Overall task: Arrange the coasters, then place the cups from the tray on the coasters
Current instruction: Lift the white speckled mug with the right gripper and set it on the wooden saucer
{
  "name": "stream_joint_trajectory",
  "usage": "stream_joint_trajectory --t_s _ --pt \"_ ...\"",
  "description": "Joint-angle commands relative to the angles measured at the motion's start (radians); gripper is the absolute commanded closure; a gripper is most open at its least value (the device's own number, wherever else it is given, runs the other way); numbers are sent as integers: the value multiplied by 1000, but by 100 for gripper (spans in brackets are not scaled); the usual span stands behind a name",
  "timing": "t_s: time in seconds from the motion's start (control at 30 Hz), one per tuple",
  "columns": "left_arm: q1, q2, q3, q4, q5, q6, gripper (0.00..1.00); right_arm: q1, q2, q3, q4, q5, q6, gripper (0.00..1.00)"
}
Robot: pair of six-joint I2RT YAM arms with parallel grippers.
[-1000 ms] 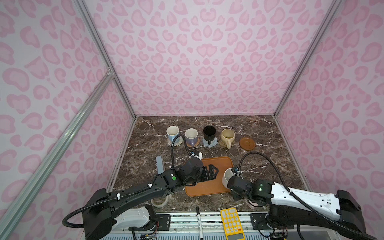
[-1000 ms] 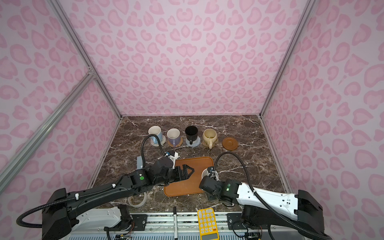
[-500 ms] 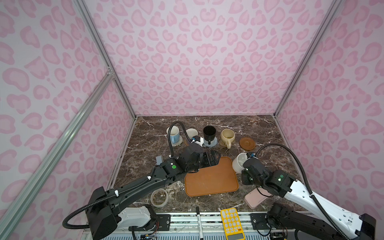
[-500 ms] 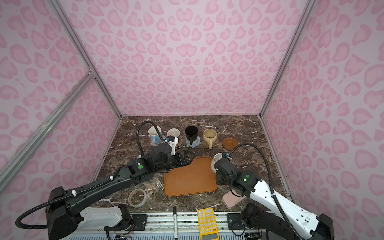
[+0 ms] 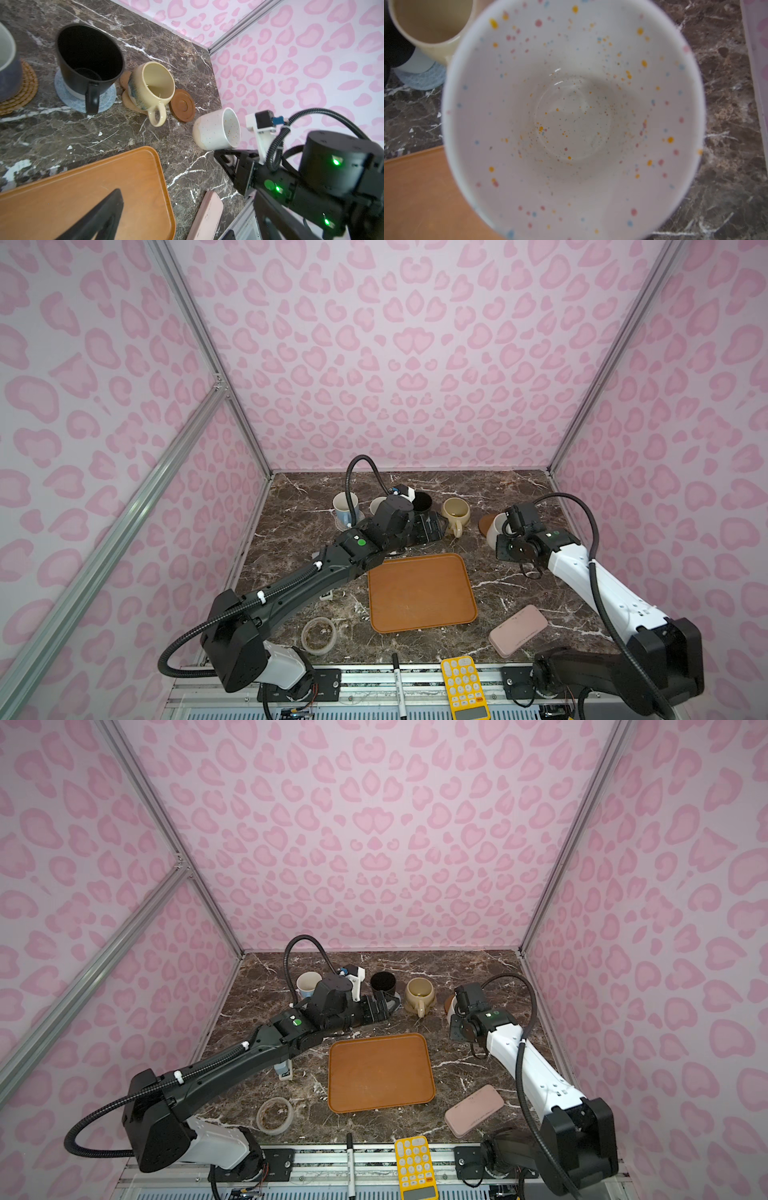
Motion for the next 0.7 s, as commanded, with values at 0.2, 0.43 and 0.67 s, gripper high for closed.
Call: stream_joint_trajectory --t_s 0.2,0.43,0.67 --pt "20 160 140 13 44 36 0 -59 313 209 115 26 -111 100" --pt "24 181 123 22 55 36 0 -76 428 276 123 43 -135 100" --pt "30 175 110 17 54 42 0 -80 472 256 154 30 -141 100"
